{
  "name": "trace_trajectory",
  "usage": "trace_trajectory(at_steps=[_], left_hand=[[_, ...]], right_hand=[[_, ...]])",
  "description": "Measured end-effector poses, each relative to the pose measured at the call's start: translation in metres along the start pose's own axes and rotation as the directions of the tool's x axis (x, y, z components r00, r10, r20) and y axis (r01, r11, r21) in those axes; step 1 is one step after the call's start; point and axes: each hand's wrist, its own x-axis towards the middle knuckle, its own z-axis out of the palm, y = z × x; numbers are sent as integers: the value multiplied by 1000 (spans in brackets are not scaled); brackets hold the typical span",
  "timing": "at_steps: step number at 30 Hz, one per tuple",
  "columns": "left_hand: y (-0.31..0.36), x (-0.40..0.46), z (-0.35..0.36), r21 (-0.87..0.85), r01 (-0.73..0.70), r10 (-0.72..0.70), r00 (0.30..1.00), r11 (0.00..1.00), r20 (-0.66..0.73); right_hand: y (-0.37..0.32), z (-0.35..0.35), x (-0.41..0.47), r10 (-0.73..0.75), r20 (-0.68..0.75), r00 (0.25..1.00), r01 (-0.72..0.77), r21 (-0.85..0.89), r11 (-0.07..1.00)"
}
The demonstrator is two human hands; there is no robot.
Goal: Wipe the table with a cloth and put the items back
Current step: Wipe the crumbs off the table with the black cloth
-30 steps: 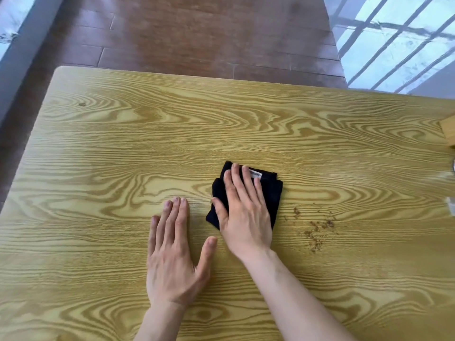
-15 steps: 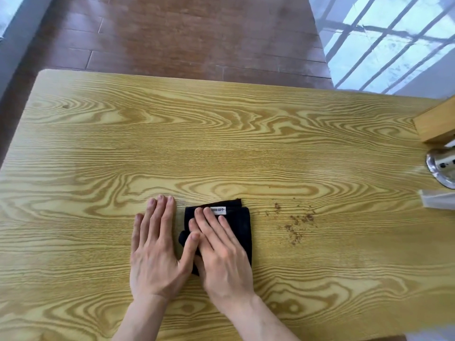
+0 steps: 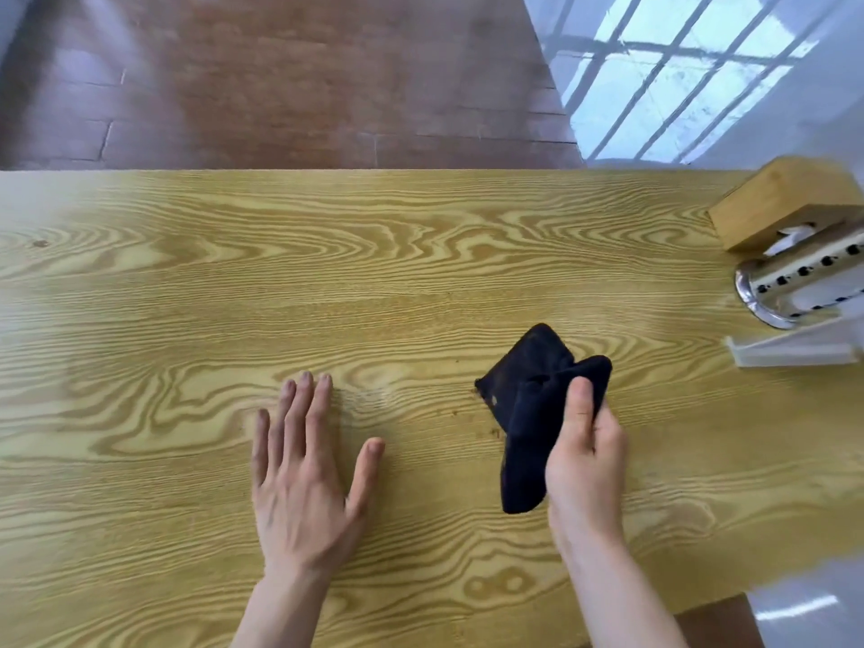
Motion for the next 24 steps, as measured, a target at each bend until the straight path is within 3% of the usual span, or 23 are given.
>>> trace_trajectory(at_steps=[2,5,7,11,14,18,24], left_hand=[[14,7,10,-10,-10,11,1000,1000,23],[18,10,22,21,-17,15,999,1000,51],[17,11,26,42,-16,14,998,999,64],[18,13,28,60,-25,20,997,998,80],[20,13,27,53,-20,16,997,998,76],[21,13,28,51,-27,23,997,998,72],[21,13,30,32,-28,26,998,999,60]], right_hand=[[8,-23,17,-149,-5,989,146,-169,975],[35,-31,42,-253,180,951,306,-401,863],[57,-19,51,-265,332,905,410,-517,751],[70,7,52,-338,396,854,519,-695,497],[66,19,43,-341,427,838,540,-743,396],[60,36,28,-317,478,819,570,-744,348],[63,57,-20,-350,691,632,774,-546,319]])
